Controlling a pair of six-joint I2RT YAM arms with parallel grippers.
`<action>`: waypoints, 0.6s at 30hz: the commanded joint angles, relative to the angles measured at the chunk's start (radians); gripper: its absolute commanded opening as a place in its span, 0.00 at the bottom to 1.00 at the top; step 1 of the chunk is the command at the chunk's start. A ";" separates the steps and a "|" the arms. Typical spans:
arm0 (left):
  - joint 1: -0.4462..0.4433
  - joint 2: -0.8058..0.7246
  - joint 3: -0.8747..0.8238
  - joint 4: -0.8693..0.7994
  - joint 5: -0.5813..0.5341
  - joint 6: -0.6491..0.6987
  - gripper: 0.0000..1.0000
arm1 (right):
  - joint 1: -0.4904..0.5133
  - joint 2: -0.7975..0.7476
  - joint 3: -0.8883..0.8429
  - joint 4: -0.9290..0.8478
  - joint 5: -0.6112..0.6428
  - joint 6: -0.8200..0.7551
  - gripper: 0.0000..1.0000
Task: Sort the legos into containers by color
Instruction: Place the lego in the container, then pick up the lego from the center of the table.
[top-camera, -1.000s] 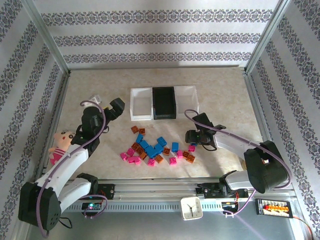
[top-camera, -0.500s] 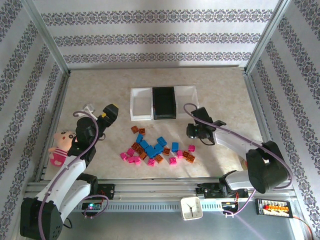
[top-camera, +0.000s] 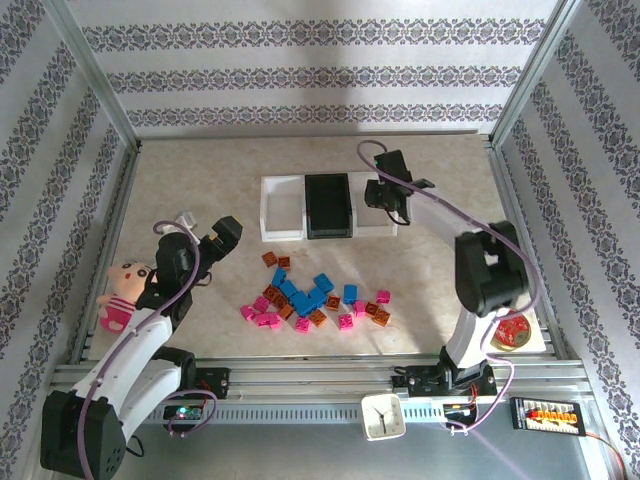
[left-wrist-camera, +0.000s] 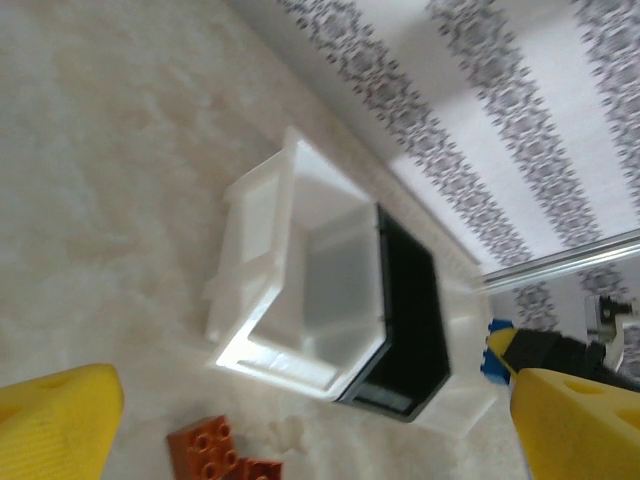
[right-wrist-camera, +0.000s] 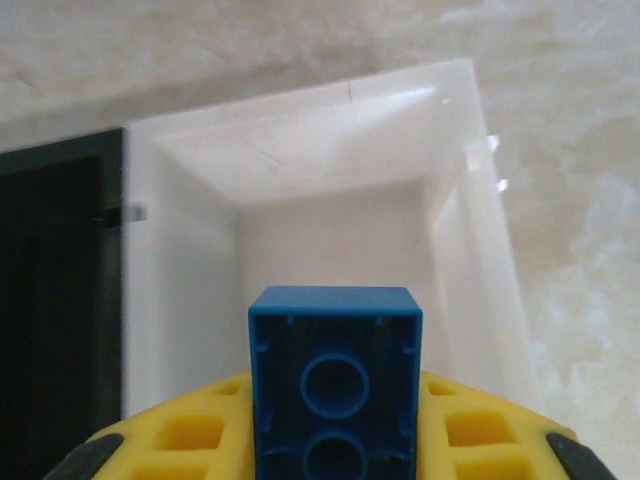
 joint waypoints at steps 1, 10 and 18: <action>0.006 0.038 0.055 -0.144 0.032 0.069 0.99 | -0.003 0.064 0.090 -0.039 0.028 0.005 0.35; -0.111 0.180 0.157 -0.267 0.005 0.199 0.99 | 0.024 -0.064 -0.002 0.009 -0.003 0.024 0.64; -0.229 0.428 0.235 -0.250 -0.092 0.261 0.81 | 0.093 -0.319 -0.348 0.126 -0.015 0.054 0.64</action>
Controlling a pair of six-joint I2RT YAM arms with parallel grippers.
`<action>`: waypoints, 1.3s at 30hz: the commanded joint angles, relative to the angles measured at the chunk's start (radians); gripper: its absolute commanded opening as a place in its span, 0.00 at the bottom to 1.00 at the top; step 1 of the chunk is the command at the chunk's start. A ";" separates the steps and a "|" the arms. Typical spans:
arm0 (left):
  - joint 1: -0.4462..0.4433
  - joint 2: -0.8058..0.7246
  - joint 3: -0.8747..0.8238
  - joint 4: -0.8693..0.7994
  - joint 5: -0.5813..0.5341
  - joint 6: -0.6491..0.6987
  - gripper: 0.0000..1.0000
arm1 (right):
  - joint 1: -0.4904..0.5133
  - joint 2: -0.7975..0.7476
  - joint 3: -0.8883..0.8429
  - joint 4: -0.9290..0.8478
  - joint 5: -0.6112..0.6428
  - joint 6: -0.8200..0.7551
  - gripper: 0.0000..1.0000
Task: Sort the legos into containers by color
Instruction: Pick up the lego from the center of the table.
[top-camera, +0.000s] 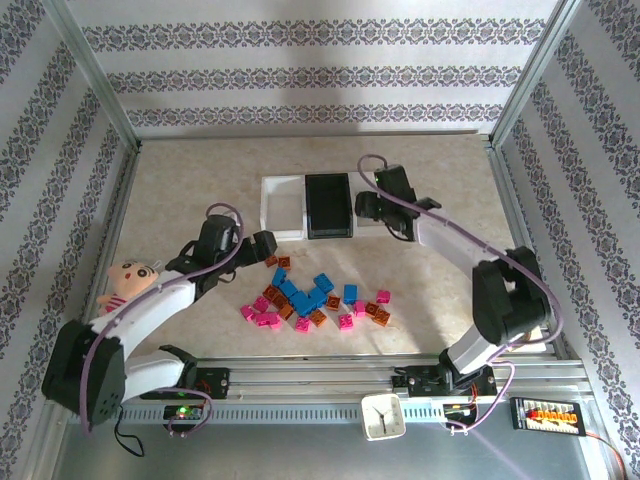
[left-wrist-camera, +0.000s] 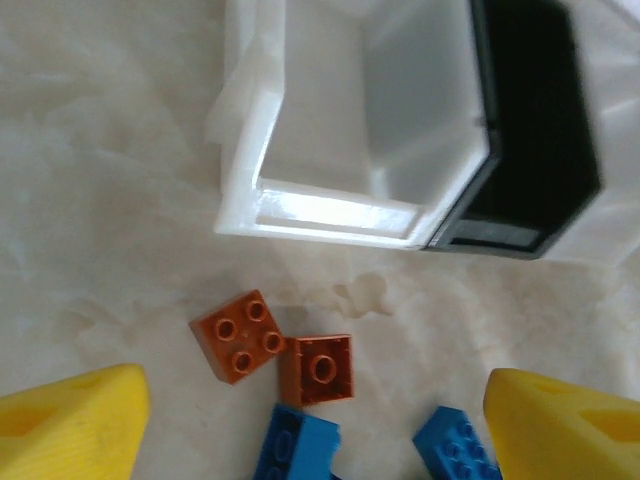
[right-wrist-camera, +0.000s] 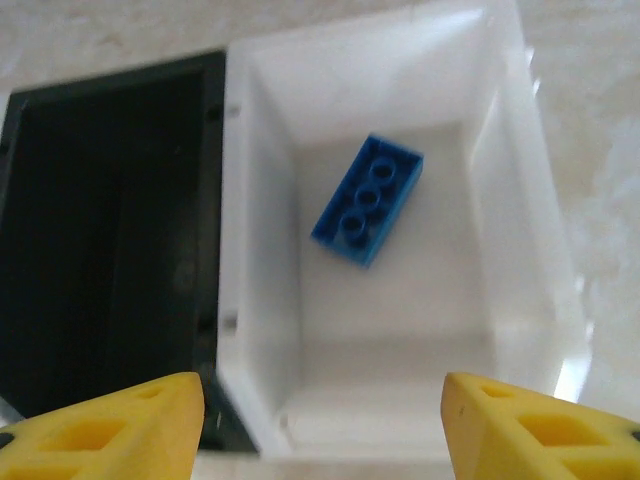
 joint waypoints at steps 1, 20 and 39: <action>-0.014 0.091 0.026 -0.023 -0.038 0.062 0.77 | 0.020 -0.070 -0.120 0.063 -0.007 0.030 0.64; -0.199 0.229 0.031 -0.047 -0.090 0.151 0.57 | 0.049 -0.232 -0.348 0.101 -0.002 0.067 0.64; -0.221 0.089 0.076 -0.144 -0.135 0.131 0.16 | 0.034 -0.328 -0.392 0.095 0.034 0.095 0.64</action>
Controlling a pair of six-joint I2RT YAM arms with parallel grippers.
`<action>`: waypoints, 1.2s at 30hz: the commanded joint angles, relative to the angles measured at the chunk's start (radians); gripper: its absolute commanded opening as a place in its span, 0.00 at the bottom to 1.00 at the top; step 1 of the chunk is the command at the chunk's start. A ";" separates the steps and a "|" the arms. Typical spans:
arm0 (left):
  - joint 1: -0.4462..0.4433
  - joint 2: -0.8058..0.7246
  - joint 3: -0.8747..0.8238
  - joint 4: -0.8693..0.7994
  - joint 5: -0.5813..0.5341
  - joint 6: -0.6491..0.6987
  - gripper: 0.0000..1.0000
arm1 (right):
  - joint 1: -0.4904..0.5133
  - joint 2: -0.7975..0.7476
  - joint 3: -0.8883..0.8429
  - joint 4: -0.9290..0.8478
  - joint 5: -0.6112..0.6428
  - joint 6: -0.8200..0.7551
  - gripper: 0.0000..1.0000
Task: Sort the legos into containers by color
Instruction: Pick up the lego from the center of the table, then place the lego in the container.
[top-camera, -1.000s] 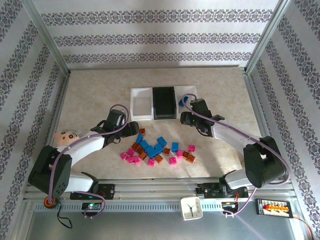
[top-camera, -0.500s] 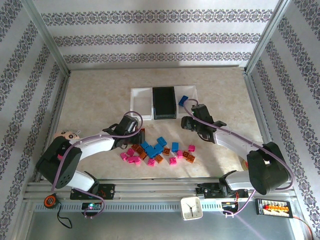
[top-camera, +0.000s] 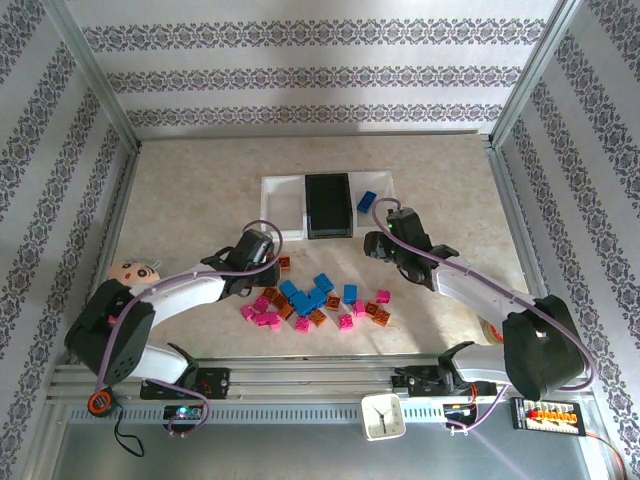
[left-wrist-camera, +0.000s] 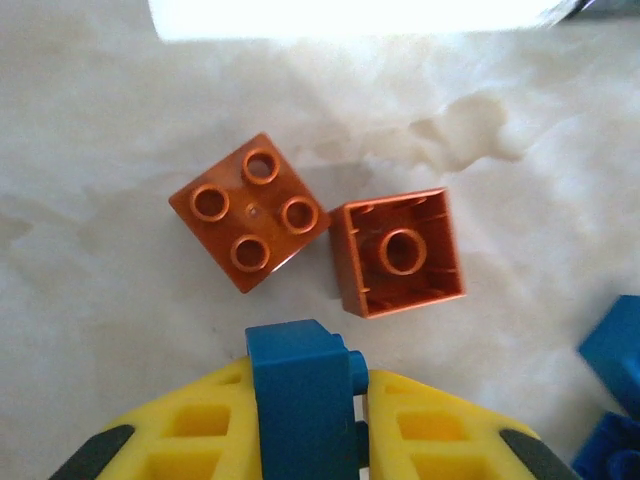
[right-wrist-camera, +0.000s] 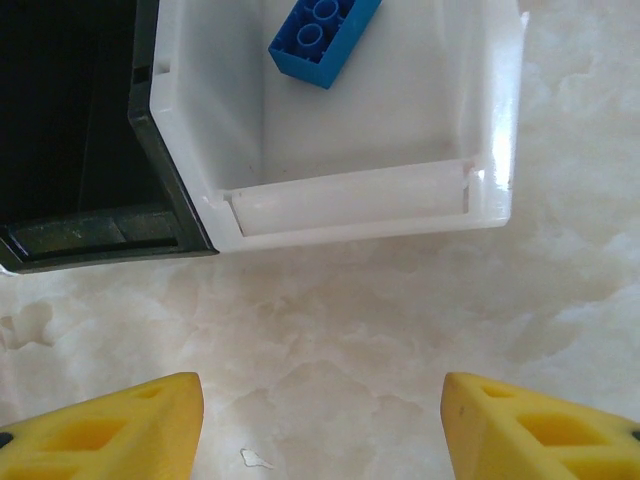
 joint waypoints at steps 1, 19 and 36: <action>-0.043 -0.080 0.080 -0.076 -0.005 0.007 0.14 | -0.015 -0.052 -0.034 0.013 0.038 0.032 0.64; -0.123 0.722 1.136 -0.130 0.143 0.027 0.11 | -0.034 -0.287 -0.212 -0.063 0.075 0.077 0.64; -0.088 1.053 1.741 -0.379 0.179 -0.007 0.58 | -0.010 -0.320 -0.218 -0.157 -0.010 0.095 0.66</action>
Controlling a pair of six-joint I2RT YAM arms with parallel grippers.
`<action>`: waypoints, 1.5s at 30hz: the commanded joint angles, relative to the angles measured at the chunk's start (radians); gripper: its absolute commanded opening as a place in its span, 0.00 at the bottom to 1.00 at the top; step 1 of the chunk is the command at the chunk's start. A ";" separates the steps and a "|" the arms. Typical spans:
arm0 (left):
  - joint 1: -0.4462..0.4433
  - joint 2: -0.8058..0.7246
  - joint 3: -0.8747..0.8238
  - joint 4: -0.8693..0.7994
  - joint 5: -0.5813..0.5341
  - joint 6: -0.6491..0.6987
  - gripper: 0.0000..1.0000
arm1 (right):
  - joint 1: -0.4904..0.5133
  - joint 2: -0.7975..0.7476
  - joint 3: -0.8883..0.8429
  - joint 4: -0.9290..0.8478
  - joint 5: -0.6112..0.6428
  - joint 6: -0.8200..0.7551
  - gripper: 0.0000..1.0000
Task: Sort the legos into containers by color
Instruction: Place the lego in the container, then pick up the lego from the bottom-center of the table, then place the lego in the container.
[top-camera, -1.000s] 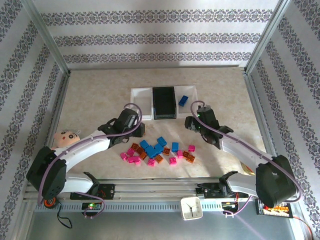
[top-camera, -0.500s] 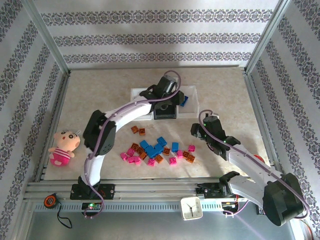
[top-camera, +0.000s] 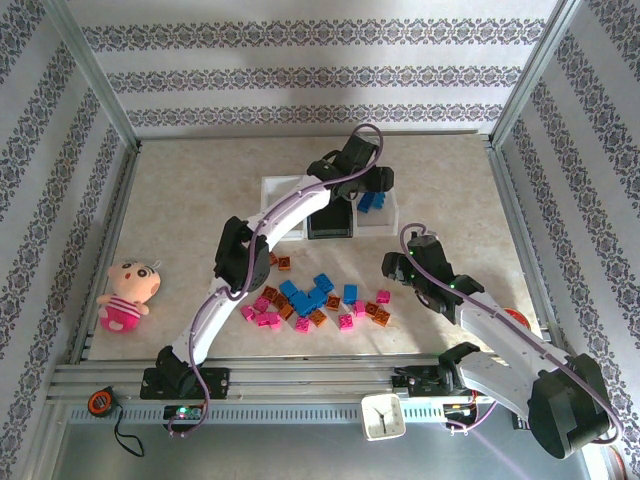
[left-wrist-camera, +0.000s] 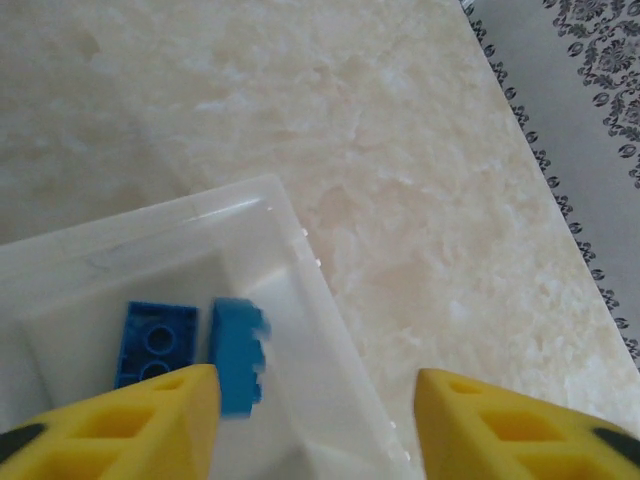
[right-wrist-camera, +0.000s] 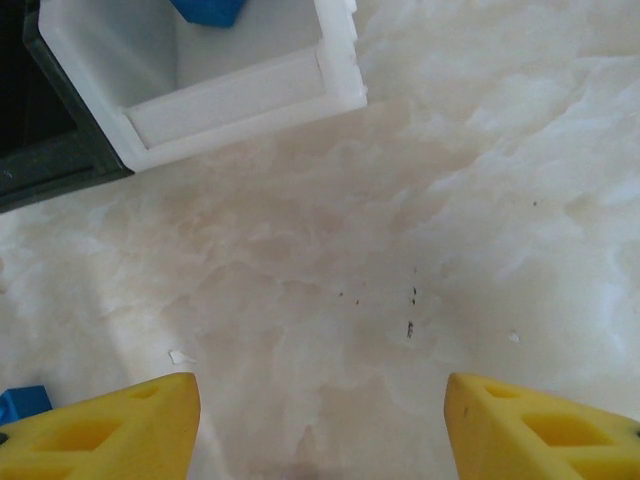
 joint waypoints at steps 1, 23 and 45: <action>0.013 -0.131 -0.097 0.011 0.037 -0.014 0.62 | 0.021 -0.010 -0.018 -0.046 -0.028 0.031 0.66; 0.013 -1.486 -1.825 0.493 -0.153 -0.153 1.00 | 0.209 0.114 -0.076 -0.004 0.031 0.134 0.65; 0.012 -2.005 -2.027 0.075 -0.376 -0.222 1.00 | 0.261 0.276 0.291 0.007 -0.061 -0.070 0.22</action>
